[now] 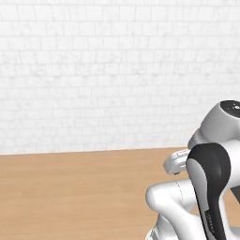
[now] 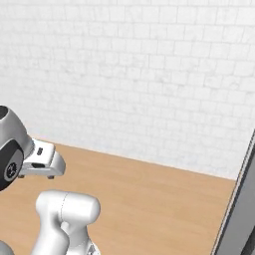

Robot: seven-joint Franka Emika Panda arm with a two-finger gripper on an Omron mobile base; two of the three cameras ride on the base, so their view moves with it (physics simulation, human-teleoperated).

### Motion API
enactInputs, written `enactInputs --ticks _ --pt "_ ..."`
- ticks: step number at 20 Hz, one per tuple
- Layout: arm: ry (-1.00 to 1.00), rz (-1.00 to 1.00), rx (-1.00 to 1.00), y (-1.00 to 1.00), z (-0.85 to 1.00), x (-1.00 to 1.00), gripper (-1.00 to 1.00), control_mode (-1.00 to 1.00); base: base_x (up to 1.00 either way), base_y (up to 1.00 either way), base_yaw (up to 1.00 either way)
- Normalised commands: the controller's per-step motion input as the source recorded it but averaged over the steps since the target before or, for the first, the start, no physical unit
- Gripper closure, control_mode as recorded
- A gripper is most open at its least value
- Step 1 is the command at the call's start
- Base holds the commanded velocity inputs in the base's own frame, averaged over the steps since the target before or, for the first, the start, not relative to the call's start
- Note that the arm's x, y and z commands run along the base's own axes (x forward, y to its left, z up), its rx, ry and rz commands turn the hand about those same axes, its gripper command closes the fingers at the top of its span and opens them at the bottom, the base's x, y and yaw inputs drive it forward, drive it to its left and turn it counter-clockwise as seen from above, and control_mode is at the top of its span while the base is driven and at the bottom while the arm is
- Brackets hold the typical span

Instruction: Place one carrot and one chicken drumstick in each tupperware on the nearby counter, to pack two identical lunches.

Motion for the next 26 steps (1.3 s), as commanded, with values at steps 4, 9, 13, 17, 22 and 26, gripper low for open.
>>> enactInputs --ticks 4,9,13,17,22,26 --pt "0.0 0.0 0.0 0.0 0.0 0.0 -1.0 1.0 1.0 0.25 -0.01" --pt "0.0 0.0 0.0 0.0 0.0 0.0 -1.0 1.0 1.0 0.34 -0.1" --pt "0.0 0.0 0.0 0.0 0.0 0.0 -1.0 1.0 1.0 0.13 -0.4" --pt "0.0 0.0 0.0 0.0 0.0 0.0 -1.0 1.0 0.79 0.11 -0.71" --pt "0.0 0.0 0.0 0.0 0.0 0.0 -1.0 1.0 0.55 0.0 -0.76" --pt "0.0 0.0 0.0 0.0 0.0 0.0 -1.0 1.0 0.76 0.0 -0.69"
